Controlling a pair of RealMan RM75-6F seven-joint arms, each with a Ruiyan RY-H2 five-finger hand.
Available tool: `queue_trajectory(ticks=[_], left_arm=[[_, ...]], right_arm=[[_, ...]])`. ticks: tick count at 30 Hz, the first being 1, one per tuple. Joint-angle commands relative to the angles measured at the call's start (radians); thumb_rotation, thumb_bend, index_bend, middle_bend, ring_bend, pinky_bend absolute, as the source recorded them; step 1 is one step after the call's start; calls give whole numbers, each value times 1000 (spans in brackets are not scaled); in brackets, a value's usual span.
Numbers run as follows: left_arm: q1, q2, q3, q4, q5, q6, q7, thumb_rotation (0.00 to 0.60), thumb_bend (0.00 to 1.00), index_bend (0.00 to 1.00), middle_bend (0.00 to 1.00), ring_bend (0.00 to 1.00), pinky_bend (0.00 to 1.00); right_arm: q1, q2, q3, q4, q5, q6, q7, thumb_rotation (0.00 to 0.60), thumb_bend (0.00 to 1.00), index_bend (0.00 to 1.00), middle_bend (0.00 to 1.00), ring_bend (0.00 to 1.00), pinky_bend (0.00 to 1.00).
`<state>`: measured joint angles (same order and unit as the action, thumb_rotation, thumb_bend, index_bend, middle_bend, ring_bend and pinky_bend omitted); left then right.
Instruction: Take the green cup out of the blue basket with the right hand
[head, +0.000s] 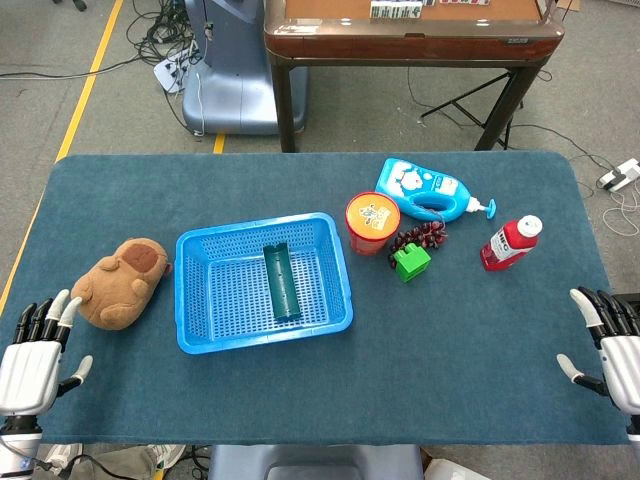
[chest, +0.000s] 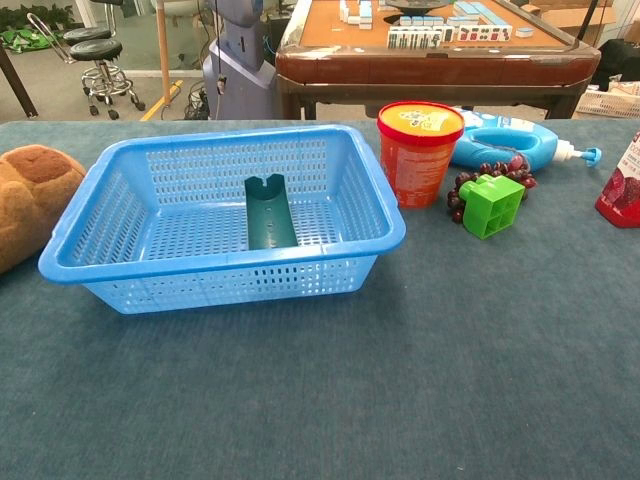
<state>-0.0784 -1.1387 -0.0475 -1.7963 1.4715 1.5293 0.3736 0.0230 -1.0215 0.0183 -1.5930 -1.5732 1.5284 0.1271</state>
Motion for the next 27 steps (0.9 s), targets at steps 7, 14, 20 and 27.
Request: queue_trajectory(ticks=[7, 14, 20, 27], left_arm=[[12, 4, 5, -2, 0, 11, -3, 600, 318, 0, 0, 0, 0], [23, 12, 9, 1, 5, 22, -19, 600, 318, 0, 0, 0, 0], [28, 20, 12, -2, 8, 24, -28, 600, 318, 0, 0, 0, 0], [41, 28, 17, -3, 18, 41, -34, 600, 318, 0, 0, 0, 0]], right_arm=[[26, 11, 0, -8, -25, -25, -8, 600, 223, 0, 68, 0, 44], [65, 51, -1, -52, -54, -71, -45, 600, 223, 0, 68, 0, 43], [203, 123, 42, -135, -90, -217, -68, 600, 223, 0, 68, 0, 44], [436, 142, 140, -206, -41, -485, -114, 600, 223, 0, 89, 0, 44]])
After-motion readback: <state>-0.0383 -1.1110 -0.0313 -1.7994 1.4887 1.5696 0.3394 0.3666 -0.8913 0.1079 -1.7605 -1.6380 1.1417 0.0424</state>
